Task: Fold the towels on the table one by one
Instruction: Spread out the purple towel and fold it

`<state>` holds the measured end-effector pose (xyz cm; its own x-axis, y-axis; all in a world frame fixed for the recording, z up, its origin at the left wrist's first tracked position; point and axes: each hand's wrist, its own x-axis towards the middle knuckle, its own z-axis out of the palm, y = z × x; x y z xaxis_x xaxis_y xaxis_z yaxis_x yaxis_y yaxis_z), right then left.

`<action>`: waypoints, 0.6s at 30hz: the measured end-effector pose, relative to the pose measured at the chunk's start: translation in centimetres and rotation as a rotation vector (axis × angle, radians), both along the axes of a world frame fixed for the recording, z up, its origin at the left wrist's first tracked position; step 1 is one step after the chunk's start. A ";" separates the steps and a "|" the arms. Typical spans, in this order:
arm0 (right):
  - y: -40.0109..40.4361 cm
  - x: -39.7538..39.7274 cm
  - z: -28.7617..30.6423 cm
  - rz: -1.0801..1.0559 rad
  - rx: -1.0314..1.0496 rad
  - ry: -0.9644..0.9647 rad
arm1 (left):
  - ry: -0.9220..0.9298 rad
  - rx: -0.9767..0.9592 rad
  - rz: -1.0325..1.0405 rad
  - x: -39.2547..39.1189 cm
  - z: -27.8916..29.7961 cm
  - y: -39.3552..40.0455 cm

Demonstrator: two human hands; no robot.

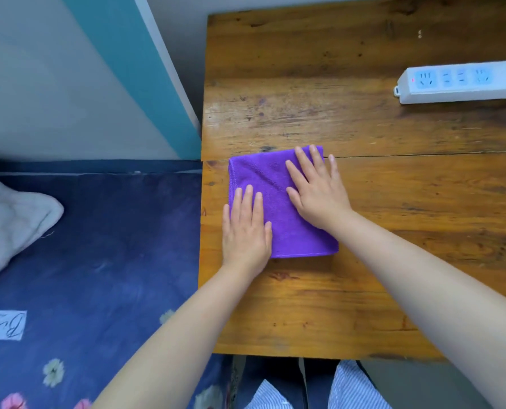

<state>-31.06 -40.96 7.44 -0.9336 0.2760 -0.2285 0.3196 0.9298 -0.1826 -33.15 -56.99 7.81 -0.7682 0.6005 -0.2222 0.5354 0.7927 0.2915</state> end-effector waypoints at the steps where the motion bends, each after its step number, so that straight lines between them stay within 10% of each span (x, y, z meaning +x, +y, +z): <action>1: 0.1 0.0 -0.3 0.021 0.004 -0.004 | -0.022 -0.047 -0.040 0.0 -0.6 0.0; 15: 6.0 3.2 0.0 -0.171 0.040 0.066 | -0.063 -0.039 -0.033 0.1 -2.9 -0.7; 18: 3.8 6.0 1.7 0.070 0.085 0.274 | -0.070 -0.032 -0.038 0.0 -2.9 -0.7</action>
<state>-25.08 -37.19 9.11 -0.9747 0.2166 0.0560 0.2041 0.9633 -0.1742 -33.12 -57.70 4.93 -0.7270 0.6203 -0.2945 0.5441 0.7820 0.3040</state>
